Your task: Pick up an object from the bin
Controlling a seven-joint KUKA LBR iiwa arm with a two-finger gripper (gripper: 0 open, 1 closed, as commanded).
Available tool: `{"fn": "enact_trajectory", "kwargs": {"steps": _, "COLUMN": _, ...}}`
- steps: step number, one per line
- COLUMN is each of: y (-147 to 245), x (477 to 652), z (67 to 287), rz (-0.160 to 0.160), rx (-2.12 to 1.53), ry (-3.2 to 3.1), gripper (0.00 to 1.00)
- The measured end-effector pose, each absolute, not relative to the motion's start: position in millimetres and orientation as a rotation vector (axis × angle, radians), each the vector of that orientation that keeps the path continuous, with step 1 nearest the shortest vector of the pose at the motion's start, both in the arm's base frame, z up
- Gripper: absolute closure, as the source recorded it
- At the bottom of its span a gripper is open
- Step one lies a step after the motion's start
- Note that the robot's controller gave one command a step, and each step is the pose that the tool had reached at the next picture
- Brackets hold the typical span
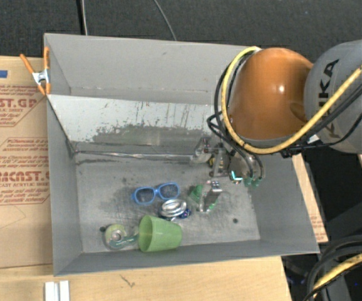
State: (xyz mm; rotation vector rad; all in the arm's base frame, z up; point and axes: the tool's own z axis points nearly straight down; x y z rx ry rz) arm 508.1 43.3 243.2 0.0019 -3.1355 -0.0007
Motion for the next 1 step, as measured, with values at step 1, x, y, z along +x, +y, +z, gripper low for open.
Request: {"fn": "enact_trajectory", "kwargs": {"steps": 1, "y": 115.1, "x": 548.2, "z": 73.5, "rz": -0.002, "rx": -0.278, "ry": -3.143, "gripper": 0.0}}
